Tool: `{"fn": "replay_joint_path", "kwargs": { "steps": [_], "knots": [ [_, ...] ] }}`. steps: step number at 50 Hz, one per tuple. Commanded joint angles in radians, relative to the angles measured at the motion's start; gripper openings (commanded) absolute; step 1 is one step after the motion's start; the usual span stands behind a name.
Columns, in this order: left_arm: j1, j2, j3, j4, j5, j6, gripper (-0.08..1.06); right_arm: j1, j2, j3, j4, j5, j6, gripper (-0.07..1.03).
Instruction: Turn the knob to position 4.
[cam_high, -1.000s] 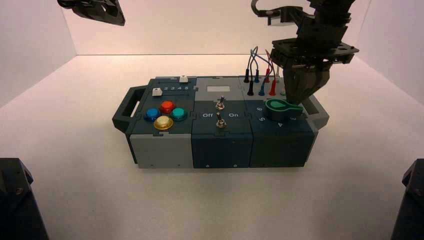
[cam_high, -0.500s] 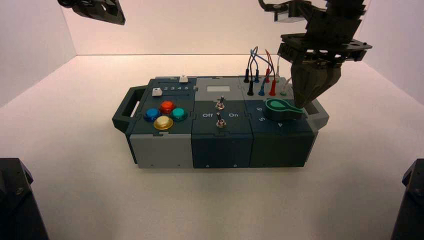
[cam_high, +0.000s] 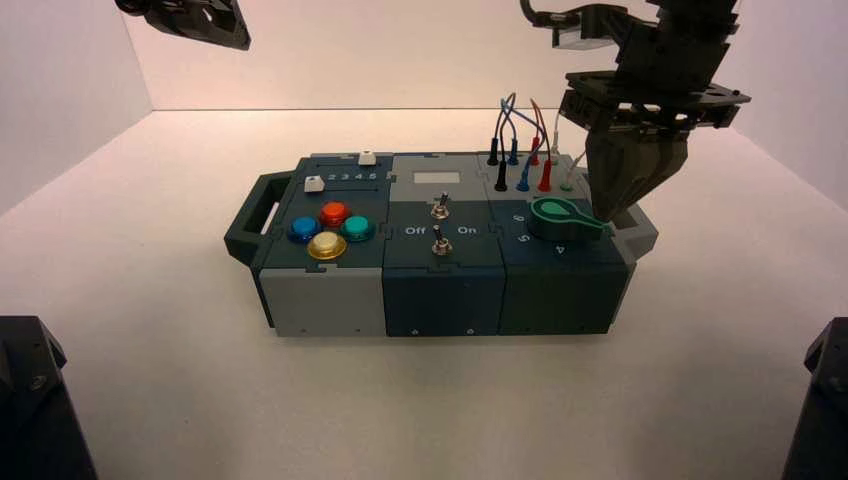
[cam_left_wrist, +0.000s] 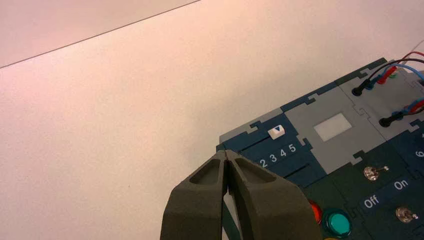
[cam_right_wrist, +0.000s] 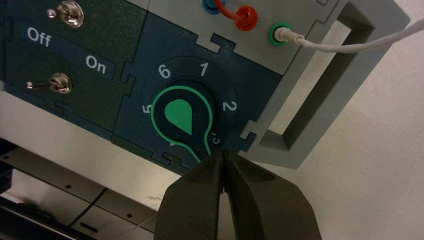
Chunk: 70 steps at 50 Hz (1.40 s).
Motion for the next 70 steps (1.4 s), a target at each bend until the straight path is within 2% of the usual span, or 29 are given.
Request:
{"fn": "replay_joint_path", "kwargs": {
  "steps": [1,29,70],
  "knots": [
    [-0.003,-0.009,-0.034,0.000,-0.006,0.006,-0.03,0.005,0.006,-0.011,0.008,-0.002,-0.002,-0.02],
    [-0.003,-0.009,-0.035,0.000,-0.006,0.009,-0.03,0.005,0.023,-0.020,0.034,0.015,-0.011,-0.02],
    [-0.003,-0.009,-0.040,0.000,-0.005,0.011,-0.03,0.049,0.041,-0.041,0.078,0.057,-0.012,-0.02]
  ]
}}
